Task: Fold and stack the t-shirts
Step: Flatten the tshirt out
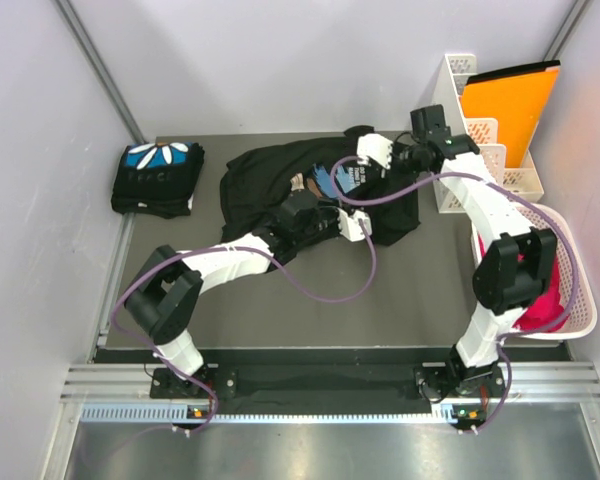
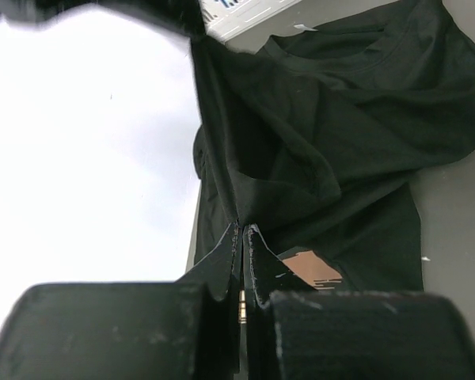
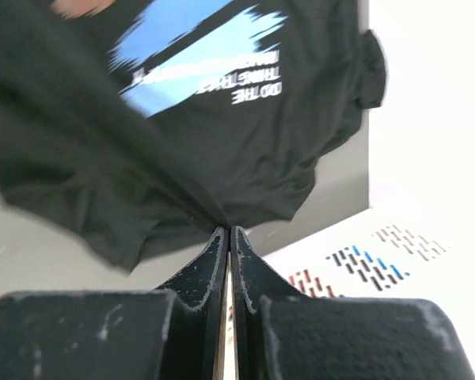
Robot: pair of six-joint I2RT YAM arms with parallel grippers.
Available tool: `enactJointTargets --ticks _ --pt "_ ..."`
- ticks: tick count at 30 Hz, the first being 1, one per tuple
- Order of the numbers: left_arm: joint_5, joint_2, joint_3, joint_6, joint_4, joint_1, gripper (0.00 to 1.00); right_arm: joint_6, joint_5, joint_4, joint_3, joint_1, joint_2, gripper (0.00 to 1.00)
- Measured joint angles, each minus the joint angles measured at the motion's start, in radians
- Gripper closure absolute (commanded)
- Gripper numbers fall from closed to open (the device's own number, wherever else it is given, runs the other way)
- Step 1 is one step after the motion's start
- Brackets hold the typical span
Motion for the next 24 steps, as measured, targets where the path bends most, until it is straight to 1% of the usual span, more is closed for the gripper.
enactJointTargets --ticks 6,13,17,18,20,24 --pt "0.0 -0.035 -0.018 0.0 0.0 0.0 1.0 -0.1 -0.018 -0.145 -0.066 -0.005 -0.08 1.0" --pt "0.004 -0.055 -0.042 0.001 0.0 -0.001 1.0 -0.137 -0.089 -0.256 -0.186 -0.005 -0.108 1.0" --pt "0.008 -0.066 -0.06 0.004 -0.006 -0.002 1.0 -0.123 -0.117 -0.266 -0.243 -0.005 -0.123 0.77" --pt "0.006 -0.069 -0.063 0.005 -0.007 -0.002 1.0 -0.109 -0.114 -0.259 -0.255 -0.005 -0.127 0.69" --pt "0.002 -0.077 -0.064 0.01 -0.008 0.0 1.0 -0.078 -0.103 -0.241 -0.272 -0.005 -0.129 0.6" --pt "-0.001 -0.093 -0.064 0.012 -0.007 0.002 1.0 0.002 -0.079 -0.175 -0.285 -0.007 -0.129 0.59"
